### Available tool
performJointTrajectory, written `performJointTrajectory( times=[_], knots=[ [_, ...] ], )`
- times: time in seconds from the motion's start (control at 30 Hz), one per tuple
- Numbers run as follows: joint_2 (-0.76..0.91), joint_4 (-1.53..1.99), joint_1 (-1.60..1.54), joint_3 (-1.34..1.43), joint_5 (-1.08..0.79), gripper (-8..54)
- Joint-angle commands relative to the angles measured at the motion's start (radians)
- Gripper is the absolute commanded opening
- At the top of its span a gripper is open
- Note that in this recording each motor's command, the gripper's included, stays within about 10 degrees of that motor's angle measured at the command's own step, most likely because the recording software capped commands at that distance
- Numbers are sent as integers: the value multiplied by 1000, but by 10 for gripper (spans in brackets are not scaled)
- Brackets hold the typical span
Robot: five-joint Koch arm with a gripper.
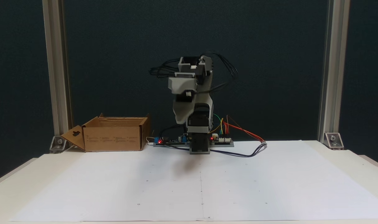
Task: Grasp a green dice and put it in the bin.
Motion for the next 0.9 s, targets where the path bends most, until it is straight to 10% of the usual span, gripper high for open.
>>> performJointTrajectory(
  times=[0.0, 0.87],
  knots=[
    [35, -132, -25, 20, 51, 454],
    [173, -1086, -172, 695, 48, 454]
  ],
)
